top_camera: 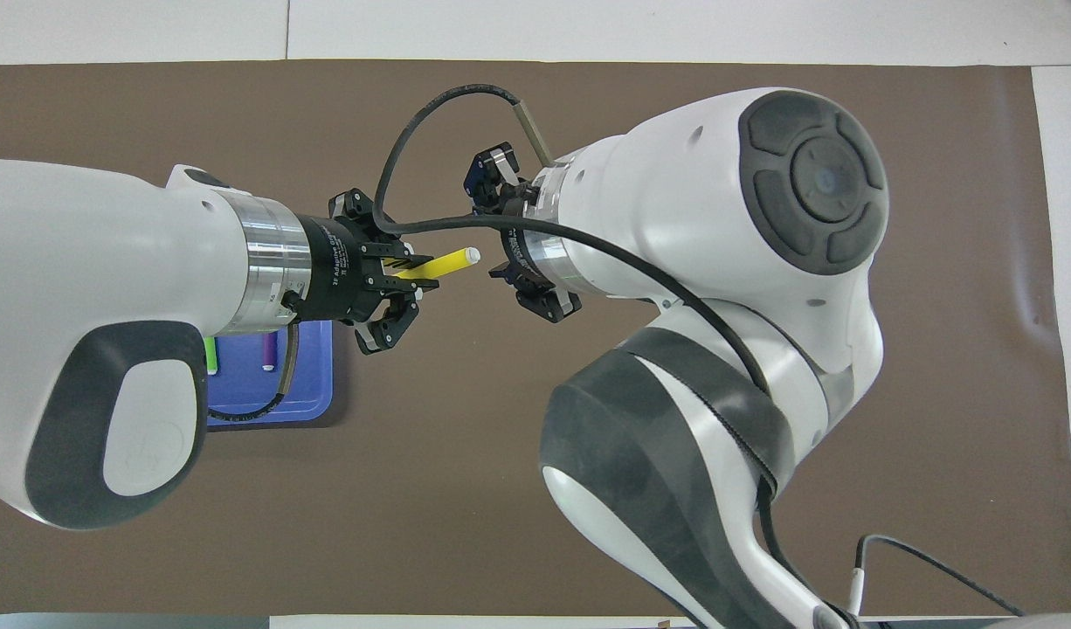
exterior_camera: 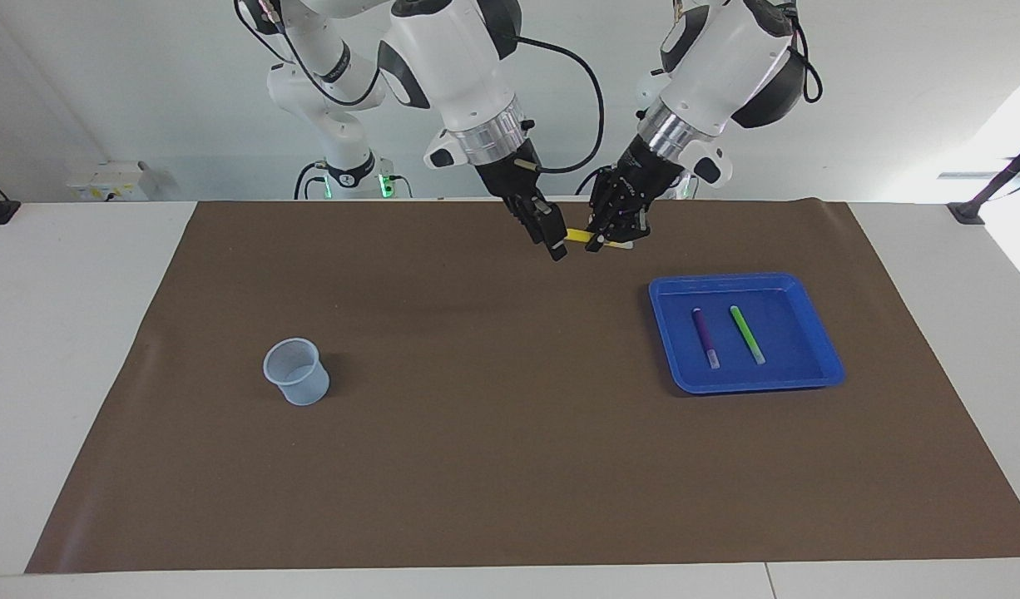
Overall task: Right arm passes pens to left for tray arrangement
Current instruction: 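Grasp the yellow pen with the left gripper and release the right gripper, then lower the yellow pen into the tray with the left gripper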
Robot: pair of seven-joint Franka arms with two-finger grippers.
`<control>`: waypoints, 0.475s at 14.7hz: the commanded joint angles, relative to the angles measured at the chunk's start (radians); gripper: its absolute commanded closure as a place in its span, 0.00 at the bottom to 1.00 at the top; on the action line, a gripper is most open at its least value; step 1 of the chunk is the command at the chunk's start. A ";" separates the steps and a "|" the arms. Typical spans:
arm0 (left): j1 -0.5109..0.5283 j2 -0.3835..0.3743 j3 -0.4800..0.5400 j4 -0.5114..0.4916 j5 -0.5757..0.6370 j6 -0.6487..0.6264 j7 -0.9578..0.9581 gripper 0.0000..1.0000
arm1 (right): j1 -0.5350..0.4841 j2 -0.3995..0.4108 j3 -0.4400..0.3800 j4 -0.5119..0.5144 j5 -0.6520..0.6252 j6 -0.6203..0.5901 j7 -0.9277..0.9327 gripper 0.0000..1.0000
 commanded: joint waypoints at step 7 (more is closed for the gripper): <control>0.363 -0.053 0.011 -0.065 -0.004 -0.196 0.953 1.00 | -0.001 -0.160 -0.290 -0.196 -0.009 -0.095 -0.759 0.00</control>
